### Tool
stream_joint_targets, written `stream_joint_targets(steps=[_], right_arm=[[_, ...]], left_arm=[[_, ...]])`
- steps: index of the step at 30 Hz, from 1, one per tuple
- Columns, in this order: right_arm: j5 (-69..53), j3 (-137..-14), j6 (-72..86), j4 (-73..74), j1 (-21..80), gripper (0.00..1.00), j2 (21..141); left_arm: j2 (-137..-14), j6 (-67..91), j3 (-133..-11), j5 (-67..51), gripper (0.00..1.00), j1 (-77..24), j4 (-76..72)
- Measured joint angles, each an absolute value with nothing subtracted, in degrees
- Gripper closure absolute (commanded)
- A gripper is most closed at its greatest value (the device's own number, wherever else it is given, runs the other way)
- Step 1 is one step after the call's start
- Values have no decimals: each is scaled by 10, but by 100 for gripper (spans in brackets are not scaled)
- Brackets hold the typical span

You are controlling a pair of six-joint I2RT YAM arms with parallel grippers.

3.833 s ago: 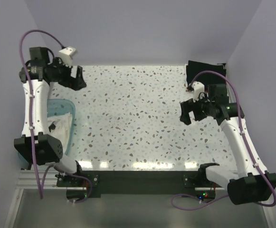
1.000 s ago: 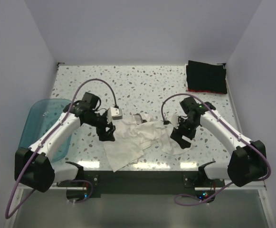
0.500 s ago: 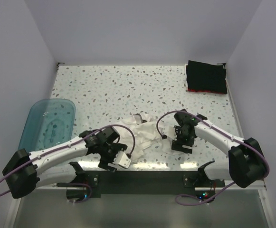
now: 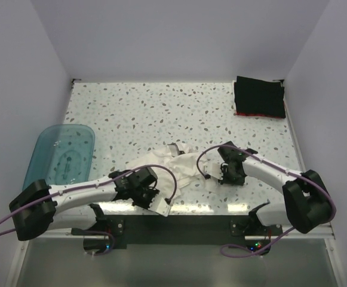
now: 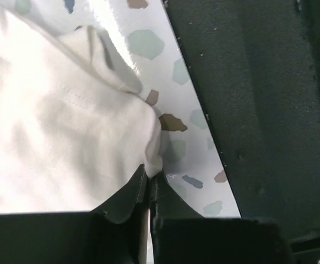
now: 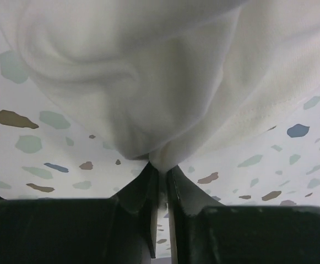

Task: Fold and stack the t-shirts
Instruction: Flatten the tshirt out

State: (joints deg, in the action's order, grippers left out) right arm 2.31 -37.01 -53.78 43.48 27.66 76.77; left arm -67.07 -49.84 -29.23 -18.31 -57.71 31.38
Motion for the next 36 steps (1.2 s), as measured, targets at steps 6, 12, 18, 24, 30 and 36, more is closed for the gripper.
stream_joint_targets(steps=[6, 12, 18, 24, 30, 36], right_arm=[[19, -398, -537, 464, 250, 100, 768], [-24, -579, -536, 541, 144, 100, 773], [-54, -760, -525, 574, 86, 100, 820], [-57, -907, -503, 599, 44, 100, 887], [-58, -1027, -489, 620, 42, 100, 918], [-67, -1031, -520, 684, 41, 100, 905]], left_arm=[[-667, -480, -358, -197, 100, -438, 369], [-666, -455, -574, -235, 100, -243, 393], [-698, -385, -703, -258, 100, -120, 365], [-769, -307, -799, -274, 100, -28, 325], [-781, -275, -854, -286, 100, -17, 304], [-747, -277, -841, -296, 100, -16, 311]])
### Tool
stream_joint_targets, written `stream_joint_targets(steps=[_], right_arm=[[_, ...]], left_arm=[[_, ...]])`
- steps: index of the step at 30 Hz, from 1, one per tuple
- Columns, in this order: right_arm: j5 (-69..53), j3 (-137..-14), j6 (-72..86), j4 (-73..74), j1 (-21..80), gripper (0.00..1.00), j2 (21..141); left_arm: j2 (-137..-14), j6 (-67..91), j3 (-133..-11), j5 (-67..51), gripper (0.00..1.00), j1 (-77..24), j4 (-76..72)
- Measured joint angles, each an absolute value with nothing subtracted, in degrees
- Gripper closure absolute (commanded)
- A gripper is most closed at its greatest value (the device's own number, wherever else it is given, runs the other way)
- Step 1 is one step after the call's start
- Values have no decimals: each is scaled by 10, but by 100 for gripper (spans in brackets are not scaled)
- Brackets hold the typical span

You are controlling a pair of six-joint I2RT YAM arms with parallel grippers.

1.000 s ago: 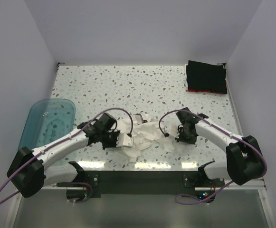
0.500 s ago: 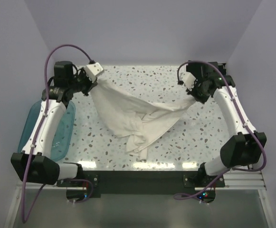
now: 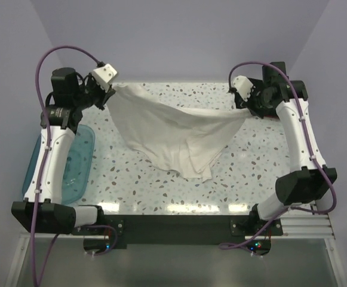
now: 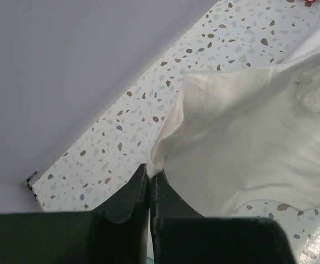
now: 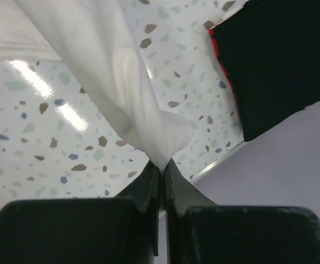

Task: Fold and stack the t-shirts
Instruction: Flatten the tshirt out

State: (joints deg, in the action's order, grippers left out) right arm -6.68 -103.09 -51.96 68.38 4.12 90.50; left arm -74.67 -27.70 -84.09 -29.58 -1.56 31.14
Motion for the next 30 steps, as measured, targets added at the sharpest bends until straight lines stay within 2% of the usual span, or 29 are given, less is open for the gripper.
stream_joint_targets(steps=[5, 6, 7, 8, 9, 10, 11, 12, 17, 22, 25, 27, 30], right_arm=[[-102, -959, -547, 725, 67, 100, 894], [-107, -926, -549, 729, 81, 99, 892], [-112, -896, -550, 731, 93, 94, 892], [-117, -856, -551, 731, 109, 83, 896], [-123, -820, -553, 743, 123, 53, 910], [-129, -800, -549, 749, 133, 39, 928], [-132, -784, -550, 759, 140, 27, 960], [-132, -782, -549, 765, 140, 21, 988], [-147, -847, -521, 765, 88, 30, 1102], [-153, -860, -499, 743, 74, 58, 1013], [-160, -773, -480, 717, 143, 60, 897], [-159, -711, -468, 703, 214, 58, 834], [-151, -632, -444, 675, 302, 56, 789]], left_arm=[[-686, -284, -802, -293, 100, -2, 335], [-683, -285, -801, -291, 100, 4, 337], [-684, -284, -801, -288, 100, 17, 339], [-690, -284, -803, -283, 100, 28, 340], [-702, -284, -807, -279, 100, 36, 342], [-720, -284, -812, -273, 100, 42, 342], [-736, -284, -817, -269, 100, 43, 344], [-759, -284, -823, -265, 100, 44, 345], [-869, -283, -847, -263, 100, 44, 376], [-918, -281, -849, -263, 100, 44, 412], [-921, -281, -849, -264, 100, 44, 420], [-920, -281, -849, -263, 100, 43, 421], [-921, -281, -849, -263, 100, 43, 423]])
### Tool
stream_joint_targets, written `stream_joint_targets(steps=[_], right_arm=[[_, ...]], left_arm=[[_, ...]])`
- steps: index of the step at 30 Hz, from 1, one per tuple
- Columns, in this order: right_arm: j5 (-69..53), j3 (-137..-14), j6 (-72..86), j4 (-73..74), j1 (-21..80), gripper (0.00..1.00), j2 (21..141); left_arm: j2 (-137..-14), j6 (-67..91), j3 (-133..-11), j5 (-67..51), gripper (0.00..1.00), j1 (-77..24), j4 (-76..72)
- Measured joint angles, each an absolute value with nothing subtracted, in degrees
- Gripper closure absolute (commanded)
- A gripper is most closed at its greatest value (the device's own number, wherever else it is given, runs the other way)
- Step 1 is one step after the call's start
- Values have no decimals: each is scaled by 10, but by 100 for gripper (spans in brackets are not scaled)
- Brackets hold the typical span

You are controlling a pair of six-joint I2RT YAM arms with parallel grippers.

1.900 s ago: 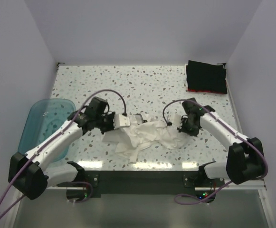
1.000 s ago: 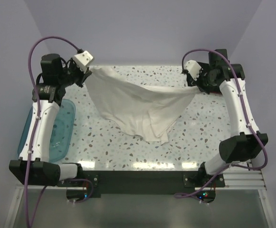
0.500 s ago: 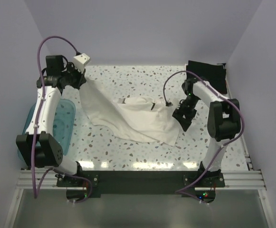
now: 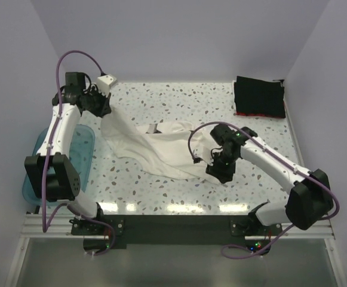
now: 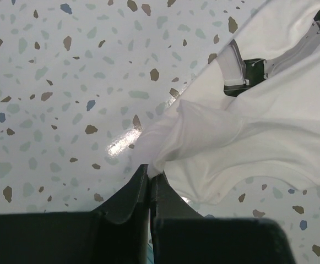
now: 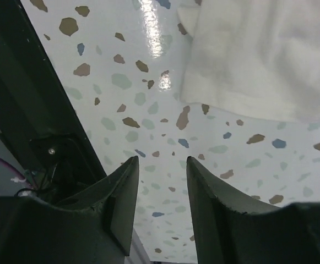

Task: Fold and stack the t-shirts
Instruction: Flatten the tshirt out

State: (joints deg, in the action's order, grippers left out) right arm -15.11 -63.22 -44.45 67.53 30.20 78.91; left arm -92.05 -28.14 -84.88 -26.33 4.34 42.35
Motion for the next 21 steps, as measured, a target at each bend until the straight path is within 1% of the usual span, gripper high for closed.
stream_joint_targets(steps=[4, 10, 21], right_arm=[[-108, -575, -413, 624, 347, 55, 806], [-66, -557, -372, 544, 401, 56, 847], [-17, -547, -344, 462, 432, 55, 931]], left_arm=[[-921, -282, -849, -261, 100, 43, 426], [-921, -284, -849, -251, 100, 43, 429], [-921, -297, -839, -240, 100, 43, 430]])
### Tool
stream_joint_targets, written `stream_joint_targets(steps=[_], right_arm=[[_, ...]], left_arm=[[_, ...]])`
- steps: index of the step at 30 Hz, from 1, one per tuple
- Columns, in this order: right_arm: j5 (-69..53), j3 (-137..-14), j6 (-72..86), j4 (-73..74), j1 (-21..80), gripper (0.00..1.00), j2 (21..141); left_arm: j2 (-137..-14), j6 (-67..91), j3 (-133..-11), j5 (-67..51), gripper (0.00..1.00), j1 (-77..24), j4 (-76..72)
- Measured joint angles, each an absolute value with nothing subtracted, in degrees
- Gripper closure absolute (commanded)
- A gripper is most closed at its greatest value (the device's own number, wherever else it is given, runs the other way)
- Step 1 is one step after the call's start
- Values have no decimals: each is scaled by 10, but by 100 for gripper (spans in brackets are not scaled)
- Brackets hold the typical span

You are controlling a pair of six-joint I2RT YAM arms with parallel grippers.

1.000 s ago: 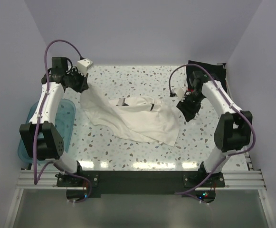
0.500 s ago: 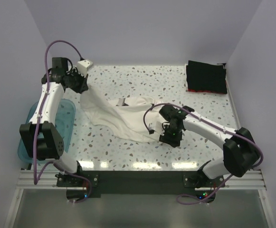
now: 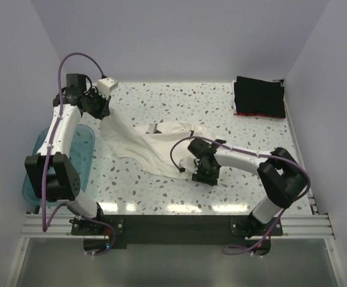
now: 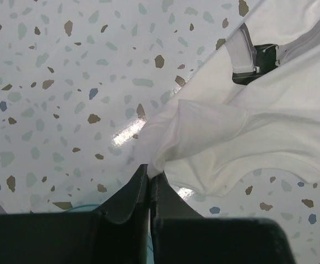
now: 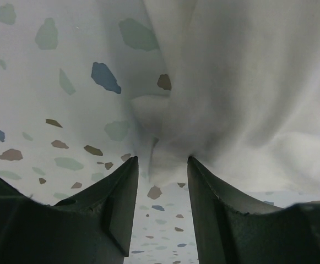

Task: Fold and stack the t-shirts
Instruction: Flatten the tshirt out

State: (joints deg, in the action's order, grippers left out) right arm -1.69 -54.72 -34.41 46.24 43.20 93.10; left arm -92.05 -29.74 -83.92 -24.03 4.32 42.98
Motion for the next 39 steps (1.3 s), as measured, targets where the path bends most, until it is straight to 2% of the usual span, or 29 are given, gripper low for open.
stream_joint_targets(steps=[4, 6, 7, 8, 11, 16, 20, 27, 39], right_arm=[[6, -527, -344, 452, 434, 55, 938], [15, -524, -344, 450, 435, 61, 937], [21, -522, -345, 449, 437, 65, 937], [23, -520, -344, 448, 438, 76, 936], [36, -512, -344, 445, 439, 100, 930], [48, -510, -347, 444, 436, 100, 922], [49, -537, -374, 472, 364, 100, 901], [55, -738, -451, 484, 207, 100, 858], [65, -979, -478, 451, 149, 100, 848]], left_arm=[[-921, -299, -836, -236, 100, 43, 430], [-921, -302, -835, -236, 100, 43, 430], [-921, -304, -834, -235, 100, 43, 430], [-921, -307, -833, -235, 100, 43, 430], [-921, -307, -829, -235, 100, 43, 429], [-921, -306, -828, -239, 100, 43, 429], [-921, -296, -843, -249, 100, 43, 430], [-921, -279, -934, -263, 100, 43, 415], [-898, -230, -1023, -265, 100, 44, 325]])
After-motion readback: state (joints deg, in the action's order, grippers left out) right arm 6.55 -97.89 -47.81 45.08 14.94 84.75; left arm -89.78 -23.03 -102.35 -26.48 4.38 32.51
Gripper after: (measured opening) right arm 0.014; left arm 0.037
